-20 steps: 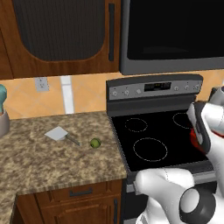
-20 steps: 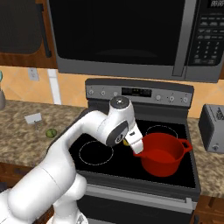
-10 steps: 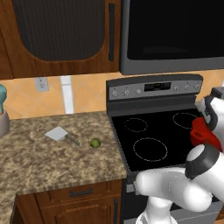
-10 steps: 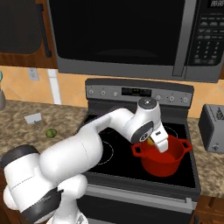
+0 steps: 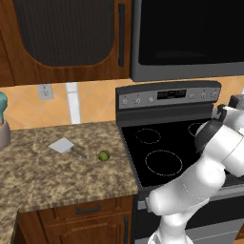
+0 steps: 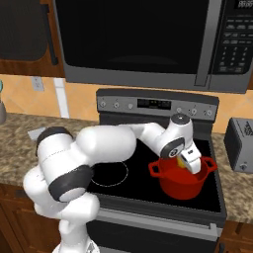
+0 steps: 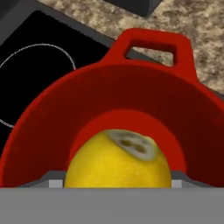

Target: Put the lime and lemon in the pot. Retrieve the spatula and lightly stir the vegetables in the pot.

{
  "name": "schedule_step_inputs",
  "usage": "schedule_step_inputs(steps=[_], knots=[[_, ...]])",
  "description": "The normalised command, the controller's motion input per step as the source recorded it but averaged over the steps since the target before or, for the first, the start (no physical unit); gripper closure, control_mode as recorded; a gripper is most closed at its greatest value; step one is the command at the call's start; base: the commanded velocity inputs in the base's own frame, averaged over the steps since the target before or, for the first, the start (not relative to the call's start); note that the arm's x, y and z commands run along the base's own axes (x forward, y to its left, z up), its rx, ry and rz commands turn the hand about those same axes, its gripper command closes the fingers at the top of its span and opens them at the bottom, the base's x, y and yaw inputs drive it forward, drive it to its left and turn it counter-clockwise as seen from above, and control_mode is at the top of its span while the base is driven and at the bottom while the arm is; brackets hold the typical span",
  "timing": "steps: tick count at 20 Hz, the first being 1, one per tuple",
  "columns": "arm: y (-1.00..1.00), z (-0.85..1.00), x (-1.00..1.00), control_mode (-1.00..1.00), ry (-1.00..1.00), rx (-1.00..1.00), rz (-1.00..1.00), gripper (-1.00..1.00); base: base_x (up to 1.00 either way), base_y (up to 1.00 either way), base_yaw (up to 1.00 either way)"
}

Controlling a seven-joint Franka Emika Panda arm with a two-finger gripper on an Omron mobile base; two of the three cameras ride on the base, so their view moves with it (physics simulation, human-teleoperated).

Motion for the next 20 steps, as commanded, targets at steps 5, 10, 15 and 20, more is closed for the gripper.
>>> schedule_step_inputs(steps=[5, 10, 15, 20], knots=[[-0.27, -0.52, 0.13, -1.00, 0.04, 0.00, 0.00, 1.00, 0.00, 0.00, 0.00], [-0.03, -0.40, 0.25, -1.00, 0.00, 0.00, 0.03, 1.00, 0.00, 0.00, 0.00], [0.00, -0.29, 0.15, -1.00, 0.00, 0.00, 0.06, -1.00, 0.00, 0.00, 0.00], [0.02, 0.01, -0.12, -1.00, -0.02, 0.00, 0.04, -1.00, 0.00, 0.00, 0.00]])
